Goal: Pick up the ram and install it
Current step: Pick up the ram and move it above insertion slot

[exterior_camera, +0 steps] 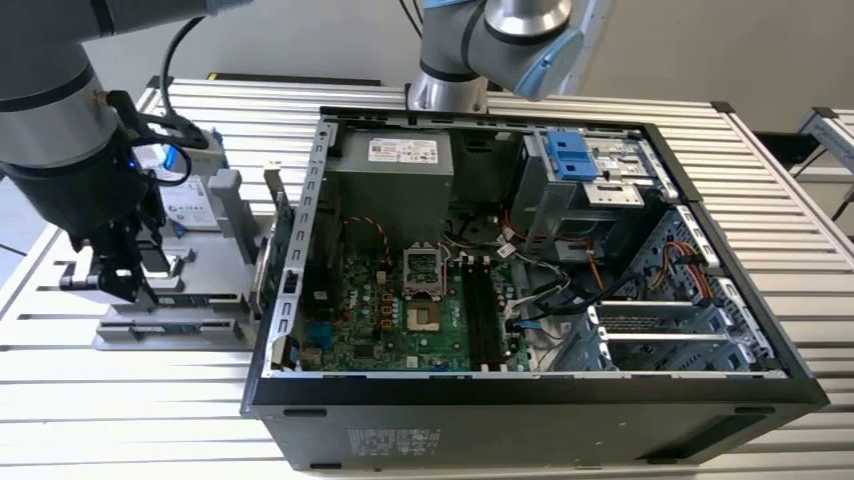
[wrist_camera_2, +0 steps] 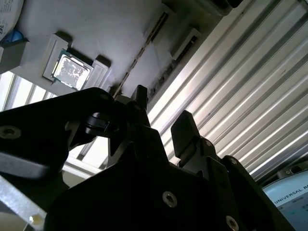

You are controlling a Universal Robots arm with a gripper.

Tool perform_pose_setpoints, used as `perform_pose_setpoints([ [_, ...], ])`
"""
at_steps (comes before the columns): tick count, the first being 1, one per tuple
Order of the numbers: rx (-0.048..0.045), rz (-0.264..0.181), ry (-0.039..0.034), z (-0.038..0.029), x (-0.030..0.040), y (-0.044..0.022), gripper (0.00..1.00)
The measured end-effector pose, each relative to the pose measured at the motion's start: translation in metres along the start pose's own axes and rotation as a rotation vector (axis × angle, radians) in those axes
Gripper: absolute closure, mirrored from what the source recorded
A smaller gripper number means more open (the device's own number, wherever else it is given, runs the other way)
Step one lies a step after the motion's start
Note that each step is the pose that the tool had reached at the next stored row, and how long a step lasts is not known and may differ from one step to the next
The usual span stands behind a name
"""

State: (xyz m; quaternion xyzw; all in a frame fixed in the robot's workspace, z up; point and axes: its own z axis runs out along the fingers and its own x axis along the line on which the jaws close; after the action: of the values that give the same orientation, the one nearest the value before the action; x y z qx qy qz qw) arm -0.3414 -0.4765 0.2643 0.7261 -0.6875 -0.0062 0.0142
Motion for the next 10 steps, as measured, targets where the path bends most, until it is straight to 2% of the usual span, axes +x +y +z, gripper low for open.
perform_pose_setpoints([
  [10, -0.0003, -0.001, 0.0041, 0.0081, -0.0002, 0.0023, 0.00],
])
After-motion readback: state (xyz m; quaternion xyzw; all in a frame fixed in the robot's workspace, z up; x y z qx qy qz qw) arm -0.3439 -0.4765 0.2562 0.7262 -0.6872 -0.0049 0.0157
